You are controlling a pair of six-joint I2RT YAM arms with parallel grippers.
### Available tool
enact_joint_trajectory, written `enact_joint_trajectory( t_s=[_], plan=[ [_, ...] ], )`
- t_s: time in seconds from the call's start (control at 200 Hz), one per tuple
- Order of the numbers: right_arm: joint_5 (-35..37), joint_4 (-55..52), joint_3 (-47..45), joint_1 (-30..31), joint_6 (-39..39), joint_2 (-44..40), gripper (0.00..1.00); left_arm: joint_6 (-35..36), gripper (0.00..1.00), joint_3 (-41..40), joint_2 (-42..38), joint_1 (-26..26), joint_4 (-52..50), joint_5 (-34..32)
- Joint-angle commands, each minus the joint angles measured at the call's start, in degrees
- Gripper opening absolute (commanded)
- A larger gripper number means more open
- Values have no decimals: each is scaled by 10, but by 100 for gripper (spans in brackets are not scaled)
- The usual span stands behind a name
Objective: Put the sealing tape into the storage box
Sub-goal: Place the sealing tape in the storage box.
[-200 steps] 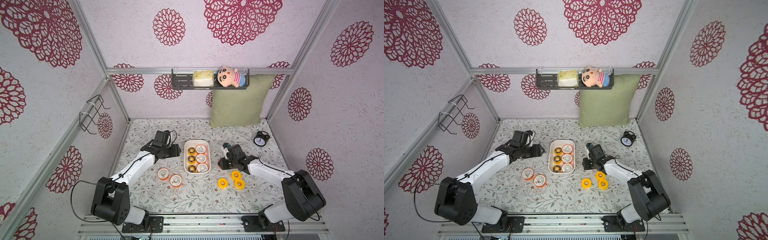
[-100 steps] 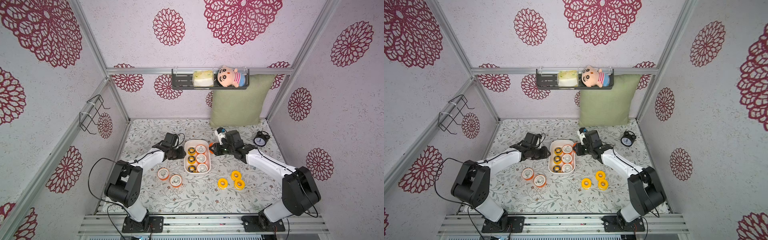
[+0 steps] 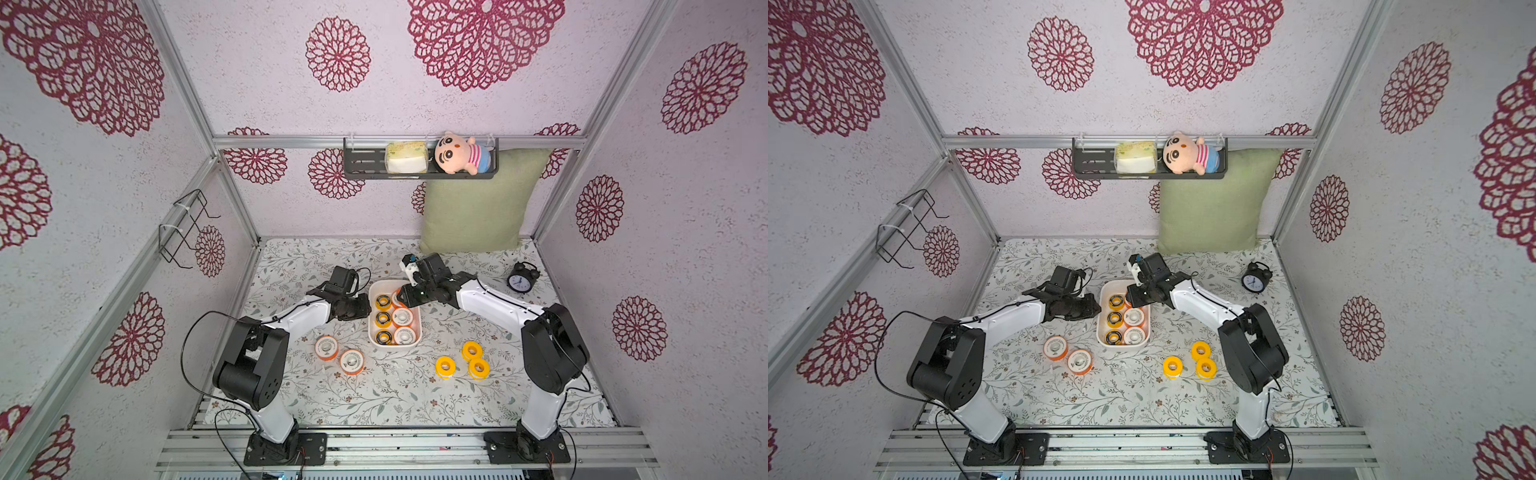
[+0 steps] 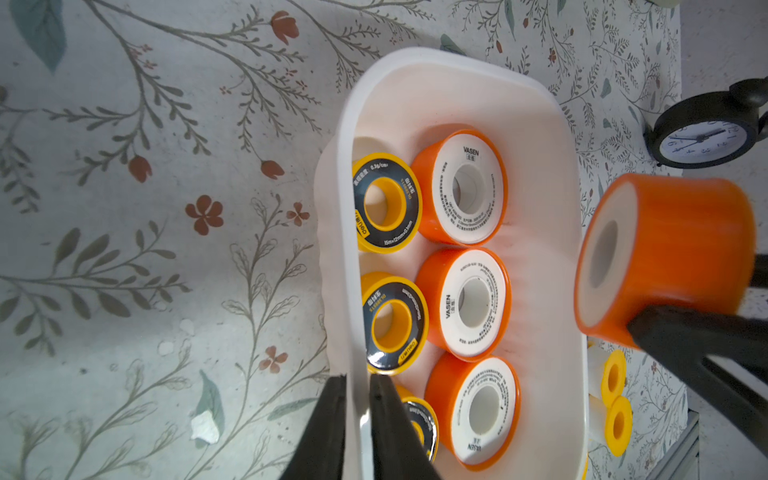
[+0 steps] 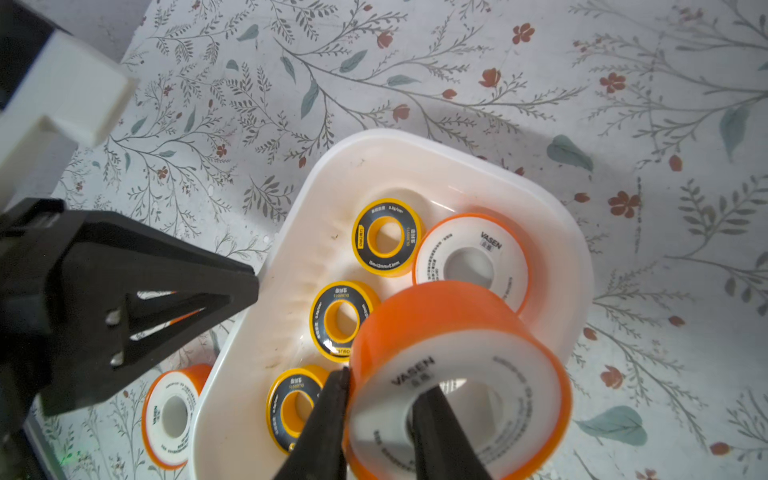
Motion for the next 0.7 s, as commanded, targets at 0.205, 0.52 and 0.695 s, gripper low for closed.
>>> enact_joint_trajectory(
  t_s=[0.205,0.52,0.695],
  plan=[
    [72,-85,99,15,-29,64,22,4,15,9,9,-3,9,7],
    [99,-132,161,19,-38,114,22,4,15,8,6,-4,6,6],
    [108,-149,189,21,-42,134,23,4,15,8,4,-3,4,7]
  ],
)
